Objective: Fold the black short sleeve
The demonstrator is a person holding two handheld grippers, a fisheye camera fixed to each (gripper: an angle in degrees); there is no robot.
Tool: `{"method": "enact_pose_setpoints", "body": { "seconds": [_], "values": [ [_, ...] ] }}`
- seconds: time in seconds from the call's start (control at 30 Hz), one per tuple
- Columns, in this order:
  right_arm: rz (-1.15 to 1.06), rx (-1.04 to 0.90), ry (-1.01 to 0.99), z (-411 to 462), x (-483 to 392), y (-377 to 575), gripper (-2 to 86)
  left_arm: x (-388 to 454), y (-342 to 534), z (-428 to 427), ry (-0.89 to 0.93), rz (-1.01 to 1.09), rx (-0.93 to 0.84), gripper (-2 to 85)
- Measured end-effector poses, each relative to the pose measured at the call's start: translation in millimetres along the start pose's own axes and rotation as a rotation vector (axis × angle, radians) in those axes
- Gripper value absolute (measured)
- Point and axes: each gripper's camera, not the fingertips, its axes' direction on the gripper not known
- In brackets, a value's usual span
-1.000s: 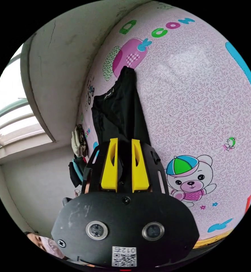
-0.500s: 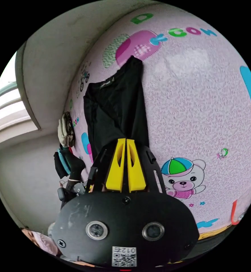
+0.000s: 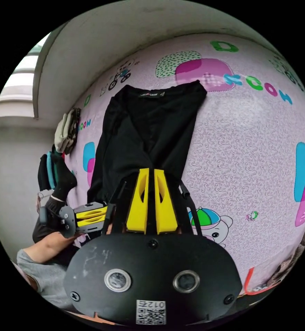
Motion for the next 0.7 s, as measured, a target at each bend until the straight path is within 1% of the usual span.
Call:
{"method": "enact_pose_setpoints", "body": {
  "seconds": [0.1, 0.17, 0.23, 0.3, 0.37, 0.43, 0.5, 0.57, 0.7],
  "values": [
    [-0.047, 0.04, 0.085, 4, -15, 7, -0.6, -2, 10, 0, -0.013, -0.005, 0.037, 0.0],
    [-0.058, 0.144, 0.118, 0, -21, 14, -0.8, -2, 16, 0, -0.021, -0.002, 0.074, 0.1],
    [-0.039, 0.11, 0.136, 14, -20, 15, -0.7, -4, 21, 13, -0.009, -0.005, 0.014, 0.2],
    [-0.017, 0.056, 0.202, 33, -20, 18, -0.4, -7, 28, 21, 0.009, -0.02, -0.005, 0.3],
    [-0.002, 0.092, 0.236, 42, -21, 28, 1.6, -11, 35, 22, 0.042, -0.035, -0.001, 0.5],
    [0.019, 0.136, 0.223, 44, -22, 39, 4.5, -17, 46, 19, 0.097, -0.039, 0.01, 1.0],
    [0.008, 0.211, 0.229, 42, -28, 55, 5.3, -21, 58, 8, 0.107, -0.04, 0.068, 1.4],
    [-0.056, 0.294, 0.223, 39, -46, 84, 6.0, -26, 71, -7, 0.08, -0.053, 0.127, 1.9],
    [-0.21, 0.398, 0.277, 49, -86, 153, 6.4, -24, 103, -47, -0.049, -0.026, 0.291, 3.6]
  ]
}}
